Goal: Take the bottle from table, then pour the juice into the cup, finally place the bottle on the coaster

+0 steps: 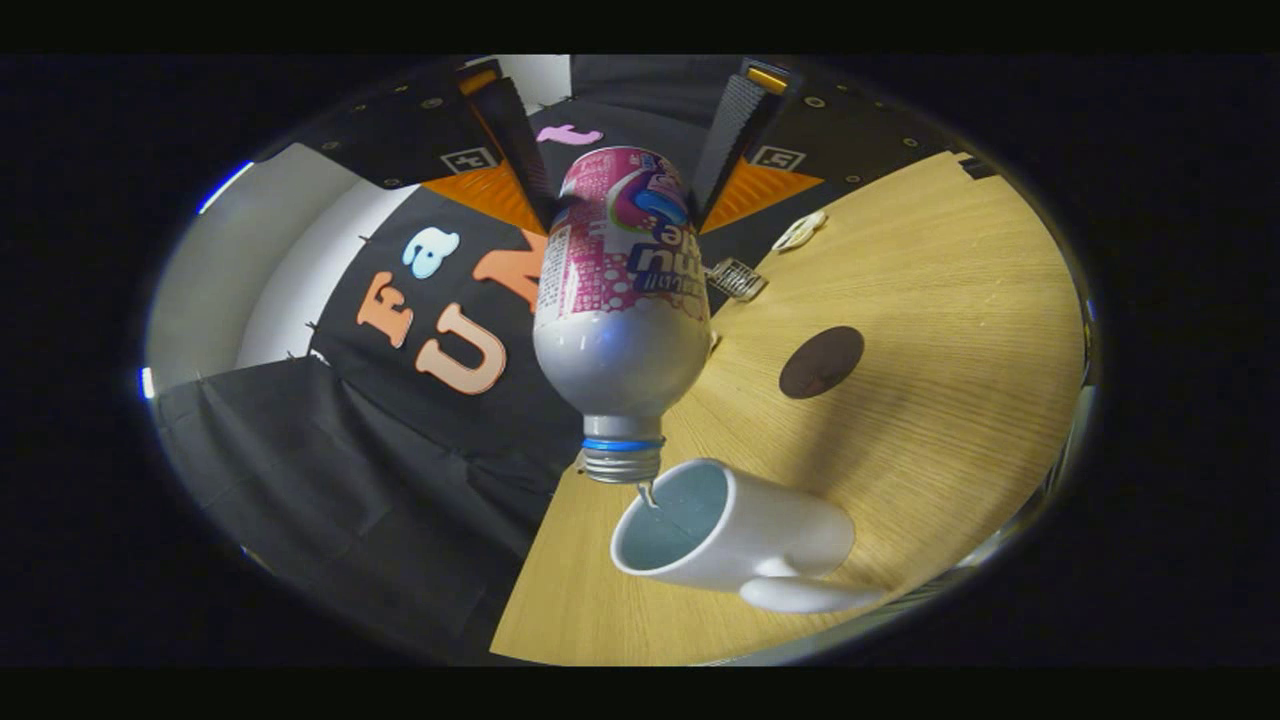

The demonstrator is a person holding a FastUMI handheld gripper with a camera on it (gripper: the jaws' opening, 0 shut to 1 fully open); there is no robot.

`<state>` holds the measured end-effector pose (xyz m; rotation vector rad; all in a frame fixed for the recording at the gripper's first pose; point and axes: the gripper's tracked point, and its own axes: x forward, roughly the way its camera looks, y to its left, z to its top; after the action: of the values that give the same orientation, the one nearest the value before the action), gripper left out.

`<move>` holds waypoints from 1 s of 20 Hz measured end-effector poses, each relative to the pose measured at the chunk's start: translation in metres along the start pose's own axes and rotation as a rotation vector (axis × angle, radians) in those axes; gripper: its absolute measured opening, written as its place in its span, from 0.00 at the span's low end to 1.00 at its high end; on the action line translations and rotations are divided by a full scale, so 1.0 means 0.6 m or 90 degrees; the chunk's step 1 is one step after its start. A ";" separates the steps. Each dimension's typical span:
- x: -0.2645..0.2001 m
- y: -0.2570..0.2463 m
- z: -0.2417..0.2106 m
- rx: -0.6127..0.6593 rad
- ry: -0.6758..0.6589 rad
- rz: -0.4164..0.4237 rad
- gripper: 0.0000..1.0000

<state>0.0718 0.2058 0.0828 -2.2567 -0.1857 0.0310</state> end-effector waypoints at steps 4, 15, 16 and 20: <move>0.000 0.001 0.001 0.005 -0.004 0.004 0.76; -0.003 0.055 0.020 0.272 0.002 0.034 0.76; -0.001 0.061 0.020 0.300 0.003 0.035 0.76; 0.001 0.078 0.020 0.428 0.018 0.032 0.77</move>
<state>0.0771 0.1855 0.0394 -1.5890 -0.0845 0.0759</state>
